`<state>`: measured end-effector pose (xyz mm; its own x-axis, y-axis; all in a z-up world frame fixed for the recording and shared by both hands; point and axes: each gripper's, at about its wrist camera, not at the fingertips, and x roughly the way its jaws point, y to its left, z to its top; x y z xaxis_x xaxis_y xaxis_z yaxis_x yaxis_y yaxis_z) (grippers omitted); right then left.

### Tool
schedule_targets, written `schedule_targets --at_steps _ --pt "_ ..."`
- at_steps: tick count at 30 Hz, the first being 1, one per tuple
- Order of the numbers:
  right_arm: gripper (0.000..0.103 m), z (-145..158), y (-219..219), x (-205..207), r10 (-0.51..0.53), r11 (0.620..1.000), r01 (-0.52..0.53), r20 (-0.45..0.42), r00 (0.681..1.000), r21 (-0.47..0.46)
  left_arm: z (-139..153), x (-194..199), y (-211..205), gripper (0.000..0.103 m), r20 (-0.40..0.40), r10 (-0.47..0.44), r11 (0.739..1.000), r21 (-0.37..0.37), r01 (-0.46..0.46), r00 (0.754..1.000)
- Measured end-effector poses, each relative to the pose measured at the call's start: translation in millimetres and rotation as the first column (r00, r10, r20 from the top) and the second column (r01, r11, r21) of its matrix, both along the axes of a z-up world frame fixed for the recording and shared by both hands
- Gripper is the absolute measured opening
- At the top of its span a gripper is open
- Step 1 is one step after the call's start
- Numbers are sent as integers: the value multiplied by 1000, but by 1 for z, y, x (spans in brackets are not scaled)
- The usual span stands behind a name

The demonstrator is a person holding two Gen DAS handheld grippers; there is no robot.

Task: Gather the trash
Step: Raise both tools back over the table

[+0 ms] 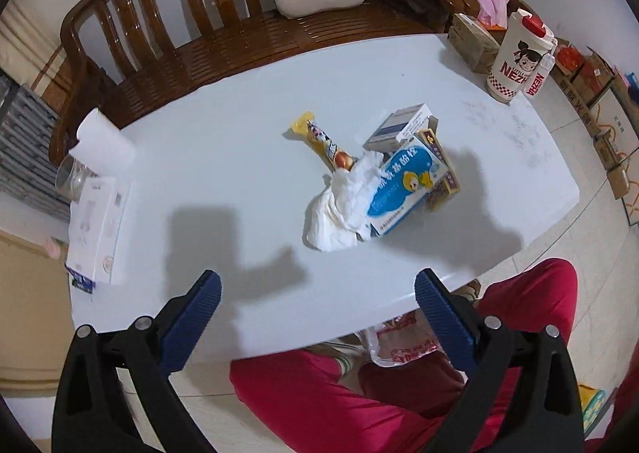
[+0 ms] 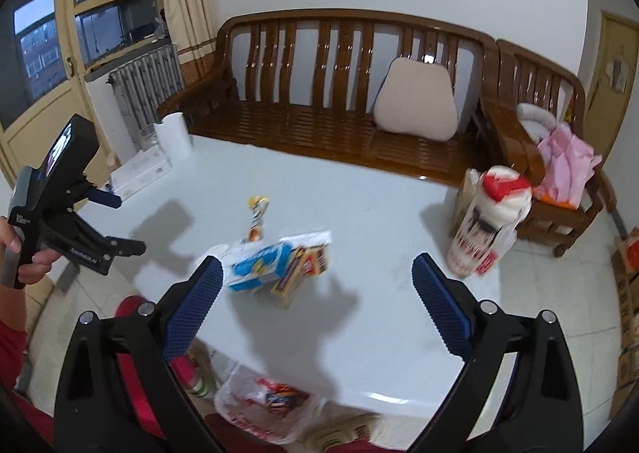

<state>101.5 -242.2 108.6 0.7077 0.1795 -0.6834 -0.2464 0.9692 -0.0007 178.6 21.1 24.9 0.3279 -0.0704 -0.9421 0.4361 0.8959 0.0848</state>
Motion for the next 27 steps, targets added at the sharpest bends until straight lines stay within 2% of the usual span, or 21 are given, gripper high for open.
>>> schedule_targets --at_steps 3,7,13,18,23,27 --pt "93 9 0 15 16 999 -15 13 1000 -46 -5 11 -5 95 -14 -17 1000 20 17 1000" --pt "93 20 1 41 91 990 -88 25 996 -113 -13 25 -9 95 -43 -31 999 35 32 999" --pt "93 13 6 89 191 954 -193 -33 981 -230 -33 46 -16 95 -92 -67 996 54 72 993" --pt "93 -13 21 121 314 872 -328 -98 944 -363 -55 61 -24 95 -131 -88 994 58 96 987" --pt "93 -37 33 148 369 823 -406 -168 914 -397 -75 77 -31 95 -182 -95 992 68 108 979" --pt "93 -49 37 158 415 790 -458 -195 889 -409 -83 86 -32 95 -216 -106 992 46 119 971"
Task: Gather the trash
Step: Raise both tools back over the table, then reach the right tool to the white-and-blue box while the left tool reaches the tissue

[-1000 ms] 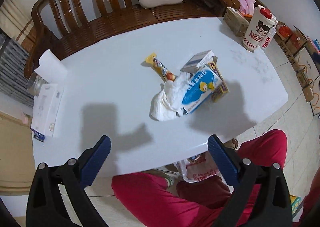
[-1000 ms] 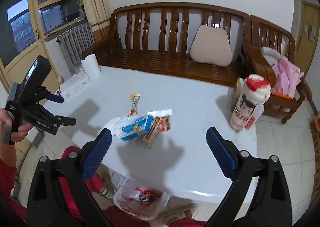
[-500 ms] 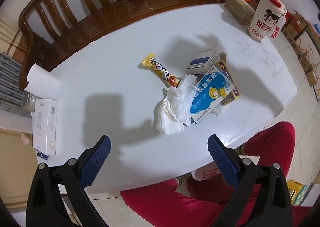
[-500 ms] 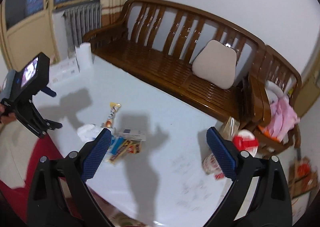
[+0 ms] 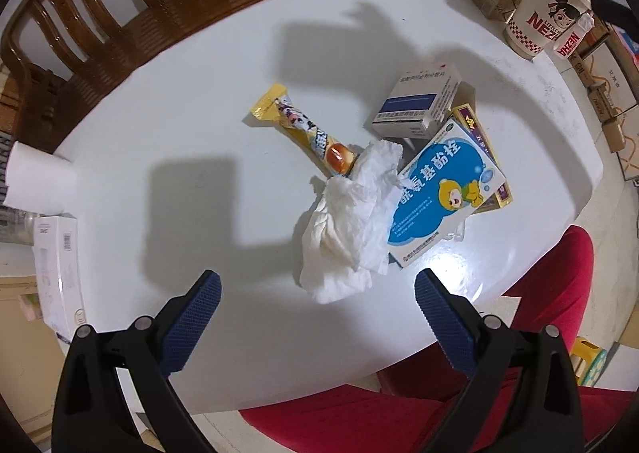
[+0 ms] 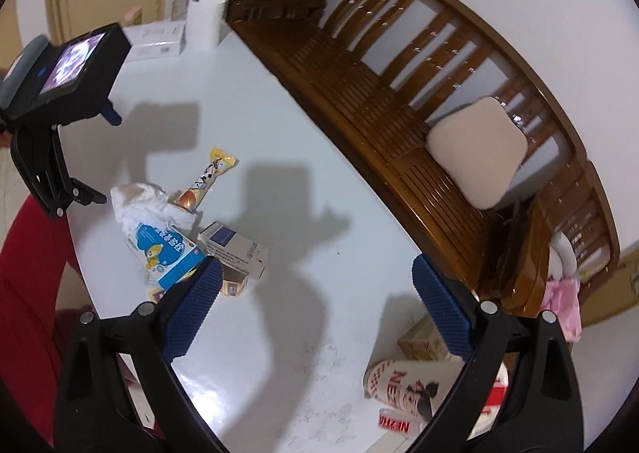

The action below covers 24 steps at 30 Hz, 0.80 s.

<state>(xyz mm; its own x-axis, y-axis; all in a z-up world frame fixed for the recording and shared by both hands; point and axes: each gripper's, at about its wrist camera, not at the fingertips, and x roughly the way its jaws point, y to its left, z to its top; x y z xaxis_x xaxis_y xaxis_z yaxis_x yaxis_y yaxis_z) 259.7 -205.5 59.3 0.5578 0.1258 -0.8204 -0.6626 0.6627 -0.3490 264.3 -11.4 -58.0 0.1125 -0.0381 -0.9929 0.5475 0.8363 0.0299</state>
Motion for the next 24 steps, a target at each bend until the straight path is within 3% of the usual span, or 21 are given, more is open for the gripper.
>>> schedule_targets --at_steps 7,16,18,22,24 --pt "93 -28 12 13 76 996 -79 -62 995 -46 -22 1 -12 95 -21 -69 997 17 70 997" --pt "91 -71 29 22 159 976 -174 -123 980 -128 -44 9 -13 95 -38 -72 997 4 72 997" --pt "81 -82 33 22 177 969 -197 -136 975 -150 -48 12 -12 95 -46 -71 997 -2 71 996" --pt "78 -102 39 25 207 953 -239 -173 963 -187 -59 14 -10 95 -70 -83 996 -22 81 994" --pt "70 -110 42 26 228 944 -266 -196 954 -196 -65 15 -10 95 -76 -93 996 -19 92 993"
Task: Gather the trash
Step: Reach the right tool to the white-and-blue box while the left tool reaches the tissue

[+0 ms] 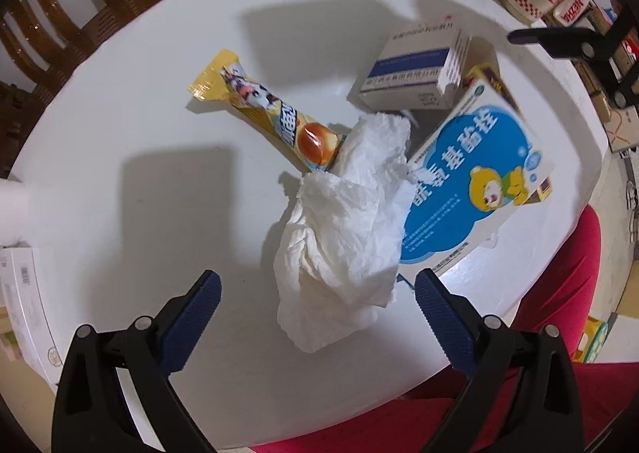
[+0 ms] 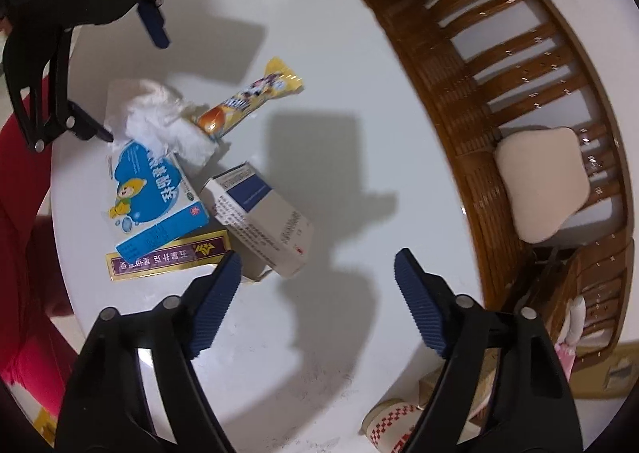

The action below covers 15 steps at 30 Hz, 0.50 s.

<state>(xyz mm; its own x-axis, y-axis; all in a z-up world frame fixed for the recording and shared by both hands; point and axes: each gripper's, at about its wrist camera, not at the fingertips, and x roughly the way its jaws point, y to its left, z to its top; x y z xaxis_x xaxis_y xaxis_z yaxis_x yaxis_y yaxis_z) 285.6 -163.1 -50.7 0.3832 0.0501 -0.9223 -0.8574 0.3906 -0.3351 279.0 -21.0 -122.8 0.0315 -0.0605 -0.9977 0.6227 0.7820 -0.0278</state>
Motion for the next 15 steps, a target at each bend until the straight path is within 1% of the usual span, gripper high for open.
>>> schedule_targets --at_steps 1,2,3,5,9,11,15 --pt "67 -3 1 0 7 1000 -7 -3 1000 -9 -2 1 0 95 -2 -1 1000 0 1 1000" --pt "60 -8 3 0 27 999 -27 -8 1000 -27 -5 2 1 95 -7 -3 1000 -4 3 1000" --pt "59 -12 4 1 36 998 -36 -8 999 -42 -7 4 2 95 -13 -4 1000 -9 4 1000" --pt "58 -21 5 5 44 997 -45 -21 999 -66 -10 8 4 95 -20 -3 1000 -19 3 1000" --pt "58 -31 5 6 73 993 -78 -65 995 -86 -17 13 9 95 -39 1 999 -39 -3 999" --pt "58 -38 7 5 96 988 -102 -59 994 -116 -20 17 11 95 -42 -7 999 -43 5 999" --pt "58 -40 12 7 126 985 -133 -71 989 -108 -27 21 8 95 -53 -14 999 -49 12 998"
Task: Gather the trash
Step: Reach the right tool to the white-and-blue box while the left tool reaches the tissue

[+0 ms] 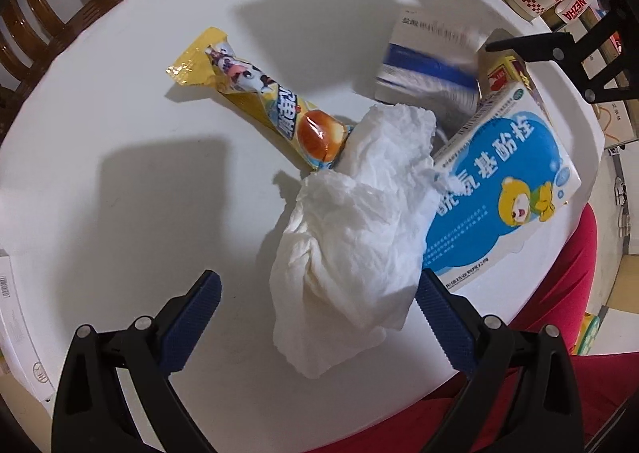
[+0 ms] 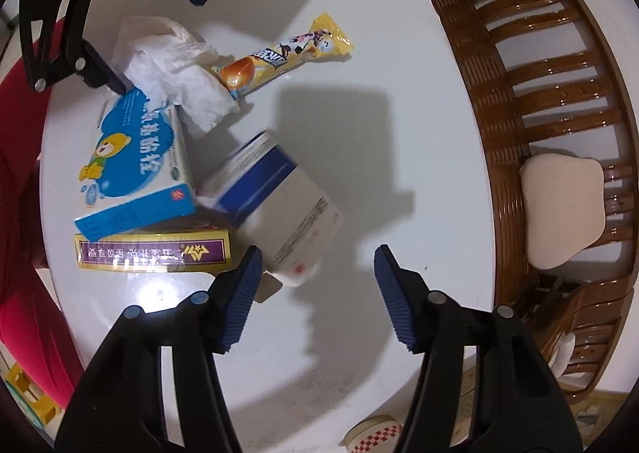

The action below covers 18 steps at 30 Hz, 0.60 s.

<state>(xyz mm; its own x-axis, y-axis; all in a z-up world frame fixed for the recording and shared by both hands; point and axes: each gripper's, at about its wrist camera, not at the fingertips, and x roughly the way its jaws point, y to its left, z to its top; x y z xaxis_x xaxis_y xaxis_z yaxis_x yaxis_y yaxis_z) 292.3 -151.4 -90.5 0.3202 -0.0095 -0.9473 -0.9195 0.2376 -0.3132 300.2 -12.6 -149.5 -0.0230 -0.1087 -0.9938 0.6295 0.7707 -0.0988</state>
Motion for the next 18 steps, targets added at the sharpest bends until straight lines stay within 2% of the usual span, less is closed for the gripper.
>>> schedule_targets --at_steps 4,9,16,18 --pt "58 -2 -2 6 13 1000 -13 -72 997 -5 -4 3 0 95 -15 -22 1000 -12 22 1000" --pt "58 -7 1 16 51 996 -55 -60 997 -67 -8 8 0 95 -31 -35 999 -19 34 999" --pt "58 -30 11 14 137 978 -157 -145 980 -139 -16 15 -8 95 -58 -57 998 -38 55 997" --pt "58 -29 15 17 150 978 -171 -167 974 -122 -16 16 -9 95 -63 -67 997 -34 65 996"
